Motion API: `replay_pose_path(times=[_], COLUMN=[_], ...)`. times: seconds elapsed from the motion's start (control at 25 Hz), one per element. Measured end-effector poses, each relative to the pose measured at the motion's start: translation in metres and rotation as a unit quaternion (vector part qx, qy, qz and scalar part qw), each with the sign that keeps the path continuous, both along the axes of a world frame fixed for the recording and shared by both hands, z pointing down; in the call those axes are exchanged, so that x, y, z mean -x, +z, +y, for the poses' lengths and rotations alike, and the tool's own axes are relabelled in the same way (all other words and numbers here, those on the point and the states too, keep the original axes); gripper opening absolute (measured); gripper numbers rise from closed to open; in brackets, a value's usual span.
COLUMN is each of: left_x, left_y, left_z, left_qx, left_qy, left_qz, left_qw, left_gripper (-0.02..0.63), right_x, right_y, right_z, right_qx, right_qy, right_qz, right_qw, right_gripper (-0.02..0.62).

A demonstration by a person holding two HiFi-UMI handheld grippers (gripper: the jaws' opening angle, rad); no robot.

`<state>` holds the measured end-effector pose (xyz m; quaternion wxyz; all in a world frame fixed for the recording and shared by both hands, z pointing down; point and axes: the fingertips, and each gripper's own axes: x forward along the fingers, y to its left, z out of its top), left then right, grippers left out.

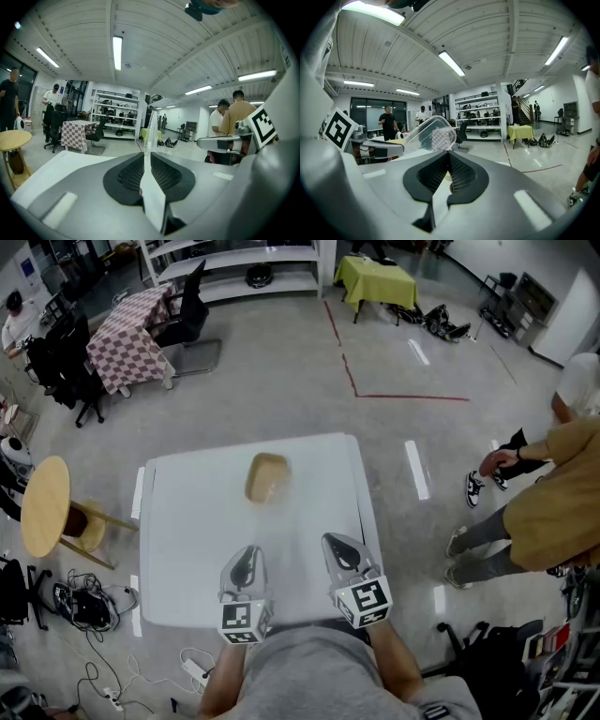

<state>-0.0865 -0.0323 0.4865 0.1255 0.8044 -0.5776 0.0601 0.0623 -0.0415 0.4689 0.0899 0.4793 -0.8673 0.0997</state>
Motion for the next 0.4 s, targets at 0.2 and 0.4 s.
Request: replay_pose_path(times=[0.2,0.4], left_x=[-0.0001,0.0013], left_y=[0.0028,0.0005], left_z=[-0.0002,-0.0014], left_qx=[0.002,0.004], left_qy=[0.001,0.001], left_qz=[-0.001,-0.001], left_qw=[1.0000,1.0000], left_gripper=[0.054,0.054], right_x=[-0.0011,-0.0007], right_y=[0.0002,-0.0017], right_z=[-0.0003,-0.0008], right_qx=[0.000,0.000], right_qy=[0.002,0.004], right_qz=[0.001,0.001], right_qw=[1.000,1.000], right_gripper=[0.003,0.003])
